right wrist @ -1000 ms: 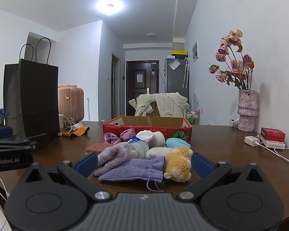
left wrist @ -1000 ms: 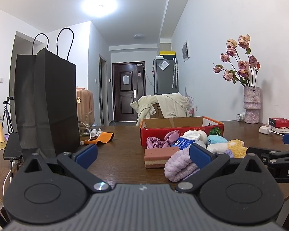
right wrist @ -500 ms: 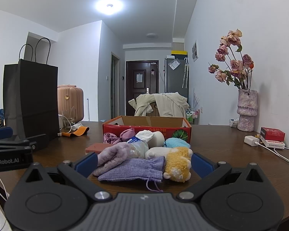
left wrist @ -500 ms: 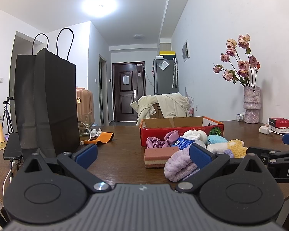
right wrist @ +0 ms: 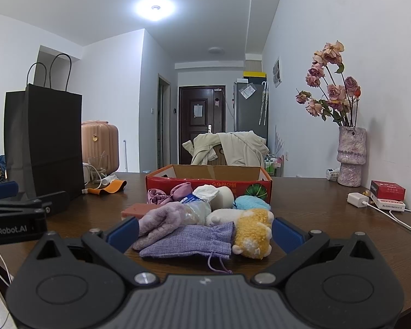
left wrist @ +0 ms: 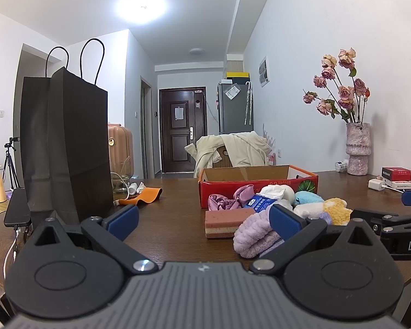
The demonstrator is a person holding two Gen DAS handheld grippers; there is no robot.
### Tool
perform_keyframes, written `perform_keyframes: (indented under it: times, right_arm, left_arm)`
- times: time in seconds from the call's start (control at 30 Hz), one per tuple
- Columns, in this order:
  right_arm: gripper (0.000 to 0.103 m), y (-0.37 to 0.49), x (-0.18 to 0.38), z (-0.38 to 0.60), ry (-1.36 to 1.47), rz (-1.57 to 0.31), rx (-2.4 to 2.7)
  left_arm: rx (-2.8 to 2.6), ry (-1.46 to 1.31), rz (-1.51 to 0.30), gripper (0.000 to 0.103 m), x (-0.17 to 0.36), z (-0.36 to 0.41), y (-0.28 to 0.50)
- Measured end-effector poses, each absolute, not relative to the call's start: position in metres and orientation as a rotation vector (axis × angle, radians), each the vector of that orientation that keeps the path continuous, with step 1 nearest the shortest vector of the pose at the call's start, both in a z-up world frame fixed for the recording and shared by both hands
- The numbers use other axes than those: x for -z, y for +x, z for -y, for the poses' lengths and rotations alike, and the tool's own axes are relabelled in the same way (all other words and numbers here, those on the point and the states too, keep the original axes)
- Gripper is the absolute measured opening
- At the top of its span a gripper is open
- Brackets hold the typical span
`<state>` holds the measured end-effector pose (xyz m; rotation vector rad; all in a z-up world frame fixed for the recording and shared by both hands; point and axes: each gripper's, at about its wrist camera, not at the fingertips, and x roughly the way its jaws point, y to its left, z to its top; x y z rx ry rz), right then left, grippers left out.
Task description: Organize soft objects
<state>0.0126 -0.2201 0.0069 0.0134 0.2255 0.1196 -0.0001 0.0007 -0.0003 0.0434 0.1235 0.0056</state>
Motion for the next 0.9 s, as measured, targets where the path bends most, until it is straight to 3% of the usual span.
perform_keyframes:
  times: [0.9]
  right_arm:
    - [0.103, 0.035, -0.015, 0.231, 0.052, -0.224, -0.159]
  left_arm:
    - [-0.007, 0.041, -0.161, 0.103, -0.002, -0.006, 0.026]
